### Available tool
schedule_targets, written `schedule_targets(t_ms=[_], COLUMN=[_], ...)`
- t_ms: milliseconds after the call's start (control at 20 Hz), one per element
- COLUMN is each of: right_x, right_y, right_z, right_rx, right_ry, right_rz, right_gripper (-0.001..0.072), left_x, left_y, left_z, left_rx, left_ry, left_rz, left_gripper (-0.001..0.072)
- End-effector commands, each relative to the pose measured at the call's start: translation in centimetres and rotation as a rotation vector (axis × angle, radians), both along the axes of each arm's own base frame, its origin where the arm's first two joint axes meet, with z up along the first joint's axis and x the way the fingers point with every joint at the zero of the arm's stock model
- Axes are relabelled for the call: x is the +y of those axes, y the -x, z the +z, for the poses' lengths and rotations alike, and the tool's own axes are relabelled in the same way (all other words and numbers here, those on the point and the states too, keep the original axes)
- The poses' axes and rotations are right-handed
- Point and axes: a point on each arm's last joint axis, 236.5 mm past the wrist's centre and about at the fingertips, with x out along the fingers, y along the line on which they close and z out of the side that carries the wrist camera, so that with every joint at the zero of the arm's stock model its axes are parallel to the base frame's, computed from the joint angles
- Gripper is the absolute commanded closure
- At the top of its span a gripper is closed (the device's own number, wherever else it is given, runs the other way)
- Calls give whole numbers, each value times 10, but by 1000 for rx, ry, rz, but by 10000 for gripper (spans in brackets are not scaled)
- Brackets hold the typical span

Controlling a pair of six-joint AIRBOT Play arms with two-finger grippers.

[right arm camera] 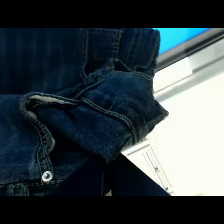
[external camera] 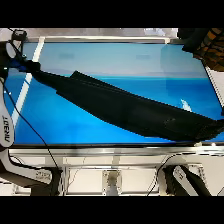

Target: Fold the clothes and pants, and hang the long-sleeved shirts on hangers.

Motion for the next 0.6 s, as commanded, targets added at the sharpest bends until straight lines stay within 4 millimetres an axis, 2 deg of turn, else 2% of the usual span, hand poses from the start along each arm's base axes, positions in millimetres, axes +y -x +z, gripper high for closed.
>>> schedule_targets(t_ms=[0,150,250,450,550], right_x=[13,18,22,25,27], right_y=[21,29,34,35,39], right_z=[15,27,34,34,11], right_rx=[-18,-66,-96,-101,-38], right_ry=[15,45,66,62,22], right_rz=[-4,-5,-4,0,9], right_gripper=[683,684,685,687,688], left_x=[9,7,6,-3,-9], left_y=[33,58,64,52,41], left_z=[28,18,11,2,-11], left_rx=[43,152,197,185,184], left_ry=[-62,-47,-47,-16,5], left_rz=[2,7,-4,-35,-56], left_gripper=[674,674,674,674,674])
